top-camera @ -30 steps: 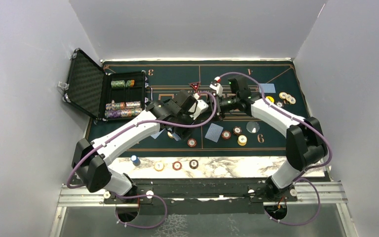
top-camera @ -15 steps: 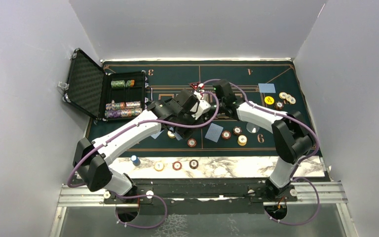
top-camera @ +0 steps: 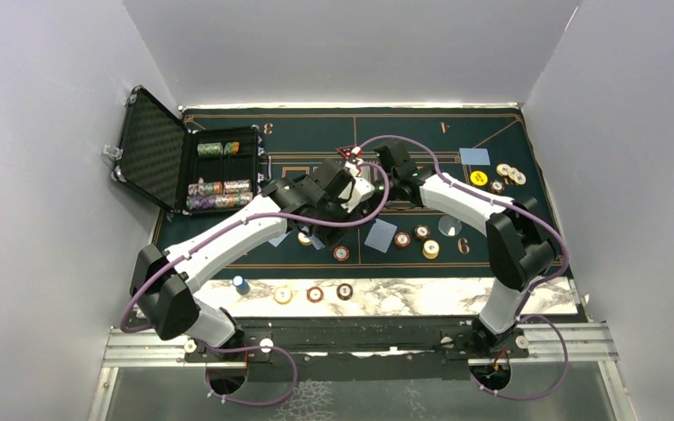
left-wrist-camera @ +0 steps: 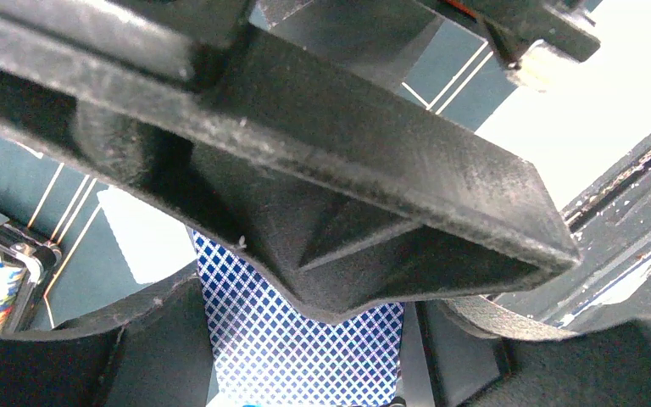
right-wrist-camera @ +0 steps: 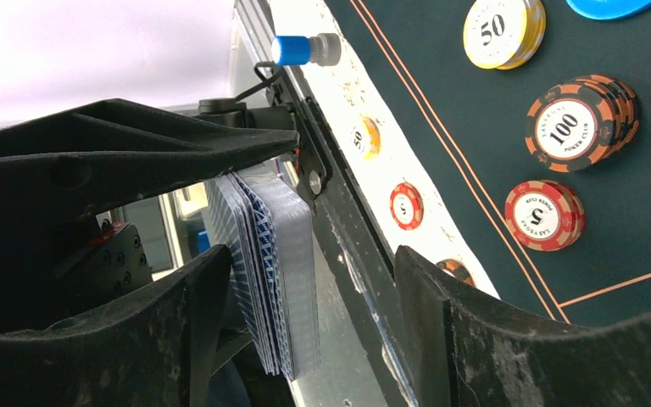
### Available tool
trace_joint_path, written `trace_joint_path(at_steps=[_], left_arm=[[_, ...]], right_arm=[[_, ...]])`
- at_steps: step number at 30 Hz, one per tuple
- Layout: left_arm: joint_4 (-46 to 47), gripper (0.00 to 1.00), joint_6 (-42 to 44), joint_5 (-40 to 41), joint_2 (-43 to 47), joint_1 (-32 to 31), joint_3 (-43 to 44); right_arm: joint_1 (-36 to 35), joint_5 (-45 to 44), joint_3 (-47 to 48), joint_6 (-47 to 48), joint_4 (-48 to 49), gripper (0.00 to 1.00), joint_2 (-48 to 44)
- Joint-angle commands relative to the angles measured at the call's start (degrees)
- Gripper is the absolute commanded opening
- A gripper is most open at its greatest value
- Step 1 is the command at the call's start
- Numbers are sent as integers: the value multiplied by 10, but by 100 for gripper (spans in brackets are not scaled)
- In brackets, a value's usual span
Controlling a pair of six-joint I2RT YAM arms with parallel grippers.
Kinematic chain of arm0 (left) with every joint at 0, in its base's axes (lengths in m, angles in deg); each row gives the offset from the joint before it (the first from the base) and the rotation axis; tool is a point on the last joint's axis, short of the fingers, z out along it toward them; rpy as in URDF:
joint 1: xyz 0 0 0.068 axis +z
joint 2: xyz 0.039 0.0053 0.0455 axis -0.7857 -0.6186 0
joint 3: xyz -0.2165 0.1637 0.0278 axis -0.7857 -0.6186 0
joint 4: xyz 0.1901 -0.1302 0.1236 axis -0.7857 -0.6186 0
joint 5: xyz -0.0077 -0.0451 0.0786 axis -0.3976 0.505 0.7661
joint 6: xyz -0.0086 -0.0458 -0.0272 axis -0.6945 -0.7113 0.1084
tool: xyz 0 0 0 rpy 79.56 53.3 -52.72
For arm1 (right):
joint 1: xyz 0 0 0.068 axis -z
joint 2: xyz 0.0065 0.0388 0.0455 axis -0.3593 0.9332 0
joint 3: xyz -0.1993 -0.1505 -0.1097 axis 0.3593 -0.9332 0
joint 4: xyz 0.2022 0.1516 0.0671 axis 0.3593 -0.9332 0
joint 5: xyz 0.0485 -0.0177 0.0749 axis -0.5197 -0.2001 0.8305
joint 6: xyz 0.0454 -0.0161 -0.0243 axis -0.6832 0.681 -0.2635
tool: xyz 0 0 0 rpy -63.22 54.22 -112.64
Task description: Distribute texas hold em gaming equipment
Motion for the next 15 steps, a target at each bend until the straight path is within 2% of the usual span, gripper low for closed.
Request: trace_joint_path(at_steps=[1, 11, 15], left_arm=[[14, 0, 3, -3, 21, -1, 11], [13, 0, 4, -3, 26, -1, 5], [13, 0, 4, -4, 25, -1, 5]], right_arm=[[-1, -48, 19, 49, -65, 70, 1], [19, -62, 30, 55, -81, 58, -12], [26, -70, 30, 63, -92, 57, -16]])
